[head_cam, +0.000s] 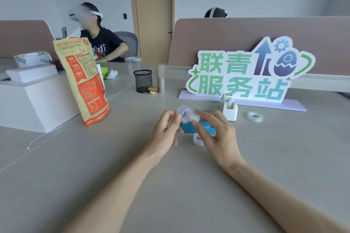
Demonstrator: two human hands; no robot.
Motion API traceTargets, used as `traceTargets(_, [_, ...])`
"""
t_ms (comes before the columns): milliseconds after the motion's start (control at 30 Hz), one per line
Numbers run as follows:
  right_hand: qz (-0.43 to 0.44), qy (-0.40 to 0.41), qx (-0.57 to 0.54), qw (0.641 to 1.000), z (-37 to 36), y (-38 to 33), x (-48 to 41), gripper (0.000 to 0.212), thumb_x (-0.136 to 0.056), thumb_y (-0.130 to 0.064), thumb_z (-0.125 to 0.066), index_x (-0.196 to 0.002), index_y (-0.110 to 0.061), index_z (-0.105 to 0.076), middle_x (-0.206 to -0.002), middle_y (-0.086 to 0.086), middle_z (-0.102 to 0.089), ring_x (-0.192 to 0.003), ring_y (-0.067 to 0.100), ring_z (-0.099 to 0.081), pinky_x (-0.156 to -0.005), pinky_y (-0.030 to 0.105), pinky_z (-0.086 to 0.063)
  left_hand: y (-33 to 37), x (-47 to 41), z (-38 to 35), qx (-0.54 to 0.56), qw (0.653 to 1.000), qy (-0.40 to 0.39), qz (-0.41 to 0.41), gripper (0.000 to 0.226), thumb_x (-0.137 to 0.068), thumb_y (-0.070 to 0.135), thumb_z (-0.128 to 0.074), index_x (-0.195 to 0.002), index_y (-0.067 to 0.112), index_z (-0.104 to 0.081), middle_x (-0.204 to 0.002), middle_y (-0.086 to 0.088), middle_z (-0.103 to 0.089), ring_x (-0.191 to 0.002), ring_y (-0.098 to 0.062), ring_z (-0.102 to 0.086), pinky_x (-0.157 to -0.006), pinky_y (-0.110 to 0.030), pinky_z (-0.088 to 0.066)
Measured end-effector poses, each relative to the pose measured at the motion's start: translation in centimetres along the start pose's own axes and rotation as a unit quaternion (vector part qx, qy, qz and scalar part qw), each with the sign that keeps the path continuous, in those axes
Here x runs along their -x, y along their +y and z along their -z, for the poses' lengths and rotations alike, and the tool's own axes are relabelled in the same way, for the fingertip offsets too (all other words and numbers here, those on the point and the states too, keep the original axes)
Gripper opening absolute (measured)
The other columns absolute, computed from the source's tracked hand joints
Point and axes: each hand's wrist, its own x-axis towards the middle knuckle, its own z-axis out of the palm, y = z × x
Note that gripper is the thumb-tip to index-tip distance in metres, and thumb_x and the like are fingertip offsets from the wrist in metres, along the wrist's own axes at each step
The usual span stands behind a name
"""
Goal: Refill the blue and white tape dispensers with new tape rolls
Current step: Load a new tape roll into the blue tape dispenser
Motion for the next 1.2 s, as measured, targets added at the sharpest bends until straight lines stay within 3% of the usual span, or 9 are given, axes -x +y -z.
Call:
traceTargets(167, [-0.045, -0.01, -0.019, 0.999, 0.1, -0.11, -0.09, 0.017, -0.088, -0.022, -0.069, -0.105, -0.023, -0.066, -0.092, -0.01, -0.064, -0.092, 0.001, -0.057, -0.077, 0.01, -0.04, 0.59, 0.38, -0.43, -0.011, 0.999, -0.031, 0.003, 0.012, -0.101, 0.022, -0.041, -0.1, 0.018, -0.053, -0.092, 0.01, -0.061, -0.067, -0.005, -0.058, -0.047, -0.022, -0.039])
traceTargets(433, [-0.041, -0.002, -0.003, 0.999, 0.19, -0.03, -0.25, 0.017, -0.082, -0.011, -0.073, -0.098, -0.016, -0.068, -0.092, -0.01, -0.062, -0.09, 0.003, -0.055, -0.078, 0.006, -0.038, 0.97, 0.68, -0.64, -0.044, 0.998, -0.055, 0.001, 0.02, -0.101, 0.022, -0.041, -0.11, 0.03, -0.058, -0.078, 0.034, -0.062, -0.068, -0.002, -0.061, -0.052, -0.023, -0.042])
traceTargets(533, [-0.064, 0.002, -0.012, 0.998, 0.05, 0.04, -0.39, 0.016, -0.08, -0.008, -0.074, -0.091, -0.017, -0.067, -0.09, -0.01, -0.063, -0.085, -0.004, -0.053, -0.075, 0.005, -0.037, 0.98, 0.72, -0.69, -0.045, 0.997, -0.054, 0.009, 0.024, -0.101, 0.02, -0.041, -0.102, 0.036, -0.059, -0.084, 0.027, -0.065, -0.07, -0.005, -0.063, -0.053, -0.024, -0.044])
traceTargets(633, [-0.074, -0.005, -0.029, 0.997, 0.09, 0.03, -0.43, 0.014, -0.08, -0.006, -0.073, -0.088, -0.016, -0.067, -0.086, -0.02, -0.057, -0.082, -0.008, -0.052, -0.073, 0.005, -0.037, 0.76, 0.67, -0.76, -0.05, 0.997, -0.059, 0.012, 0.025, -0.101, 0.019, -0.04, -0.109, 0.031, -0.06, -0.094, 0.016, -0.064, -0.074, -0.009, -0.063, -0.055, -0.027, -0.045])
traceTargets(767, [-0.069, -0.023, -0.067, 0.995, 0.28, -0.03, -0.52, 0.012, -0.083, -0.003, -0.071, -0.092, -0.012, -0.072, -0.091, -0.001, -0.063, -0.083, -0.003, -0.054, -0.069, 0.003, -0.038, 0.74, 0.51, -0.57, -0.031, 0.997, -0.062, 0.022, 0.022, -0.1, 0.02, -0.043, -0.11, 0.026, -0.062, -0.1, 0.007, -0.067, -0.077, -0.01, -0.063, -0.057, -0.03, -0.045])
traceTargets(933, [-0.054, -0.024, -0.066, 0.996, 0.14, 0.26, -0.47, 0.015, -0.088, -0.004, -0.066, -0.093, -0.014, -0.076, -0.096, 0.0, -0.064, -0.092, 0.011, -0.059, -0.076, 0.006, -0.04, 0.46, 0.44, -0.55, -0.038, 0.997, -0.061, 0.013, 0.017, -0.096, 0.023, -0.053, -0.11, 0.025, -0.062, -0.093, 0.011, -0.069, -0.075, -0.007, -0.061, -0.059, -0.031, -0.044])
traceTargets(1100, [-0.099, -0.015, -0.053, 0.994, 0.31, -0.15, -0.64, 0.017, -0.085, -0.017, -0.072, -0.101, -0.021, -0.068, -0.096, -0.007, -0.061, -0.091, 0.0, -0.055, -0.075, 0.005, -0.036, 0.11, 0.34, -0.67, -0.051, 0.997, -0.052, -0.02, 0.012, -0.096, 0.023, -0.053, -0.105, 0.024, -0.061, -0.082, 0.019, -0.068, -0.07, -0.004, -0.061, -0.056, -0.03, -0.044])
traceTargets(1200, [-0.13, -0.003, -0.075, 0.989, 0.38, -0.37, -0.77, 0.014, -0.084, -0.024, -0.073, -0.095, -0.021, -0.066, -0.093, -0.006, -0.062, -0.086, 0.005, -0.056, -0.07, 0.007, -0.037, 0.47, 0.3, -0.73, -0.026, 0.998, -0.033, -0.037, 0.012, -0.098, 0.02, -0.049, -0.108, 0.017, -0.055, -0.087, 0.015, -0.067, -0.073, -0.001, -0.061, -0.056, -0.025, -0.046])
